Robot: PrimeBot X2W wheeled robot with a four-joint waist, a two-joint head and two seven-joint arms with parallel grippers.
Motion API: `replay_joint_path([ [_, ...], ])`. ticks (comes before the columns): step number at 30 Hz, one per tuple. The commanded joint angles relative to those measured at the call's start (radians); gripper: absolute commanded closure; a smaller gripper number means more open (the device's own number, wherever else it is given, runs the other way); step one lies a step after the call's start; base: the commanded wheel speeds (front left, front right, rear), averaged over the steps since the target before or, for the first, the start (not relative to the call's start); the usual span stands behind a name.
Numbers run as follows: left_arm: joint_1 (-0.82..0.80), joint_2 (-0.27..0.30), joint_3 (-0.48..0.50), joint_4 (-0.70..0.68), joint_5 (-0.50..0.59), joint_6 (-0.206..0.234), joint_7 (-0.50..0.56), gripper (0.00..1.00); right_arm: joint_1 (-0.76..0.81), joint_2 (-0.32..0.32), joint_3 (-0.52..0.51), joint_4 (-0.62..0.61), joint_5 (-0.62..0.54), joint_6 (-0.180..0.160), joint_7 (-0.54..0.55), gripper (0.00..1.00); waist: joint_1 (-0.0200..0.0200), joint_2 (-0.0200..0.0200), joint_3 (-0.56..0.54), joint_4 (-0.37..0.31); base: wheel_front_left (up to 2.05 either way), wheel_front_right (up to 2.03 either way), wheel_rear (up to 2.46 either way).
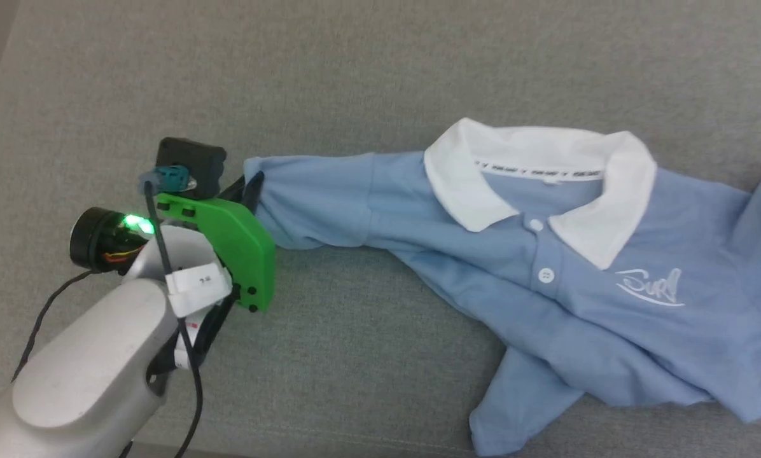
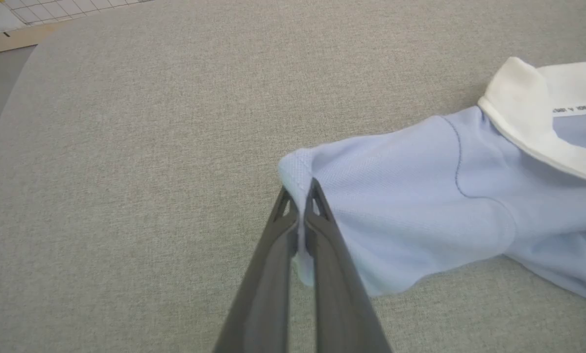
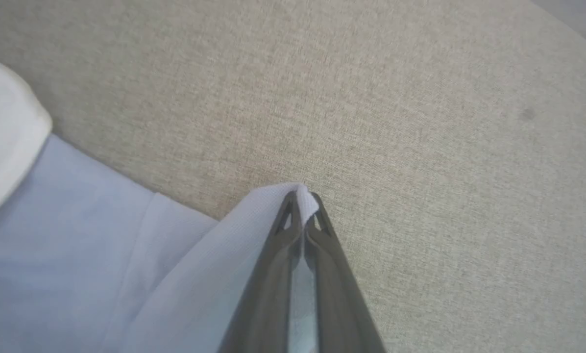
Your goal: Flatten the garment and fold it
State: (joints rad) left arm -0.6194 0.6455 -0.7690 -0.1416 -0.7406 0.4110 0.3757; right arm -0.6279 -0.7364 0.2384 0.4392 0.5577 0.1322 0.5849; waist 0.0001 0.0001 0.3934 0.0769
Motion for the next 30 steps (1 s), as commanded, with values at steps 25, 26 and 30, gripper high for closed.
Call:
replay_joint_path([
  [25,-0.1,0.213,0.274,-0.124,-0.053,0.023,-0.086,1.0,-0.042,0.016,-0.186,-0.357,0.17,-0.002,-0.166,1.0,-0.0001,-0.0001,-0.259,-0.127,0.0,0.0,0.0],
  [26,-0.127,0.221,0.279,-0.122,-0.05,0.013,-0.078,1.0,-0.062,0.012,-0.184,-0.363,0.168,-0.002,-0.164,1.0,-0.0001,-0.0001,-0.248,-0.129,0.0,0.0,0.0],
  [30,-0.284,0.233,0.293,-0.073,-0.036,-0.056,-0.045,1.0,-0.199,0.015,-0.172,-0.353,0.17,-0.002,-0.162,1.0,-0.0001,-0.0001,-0.188,-0.141,0.0,0.0,0.0],
])
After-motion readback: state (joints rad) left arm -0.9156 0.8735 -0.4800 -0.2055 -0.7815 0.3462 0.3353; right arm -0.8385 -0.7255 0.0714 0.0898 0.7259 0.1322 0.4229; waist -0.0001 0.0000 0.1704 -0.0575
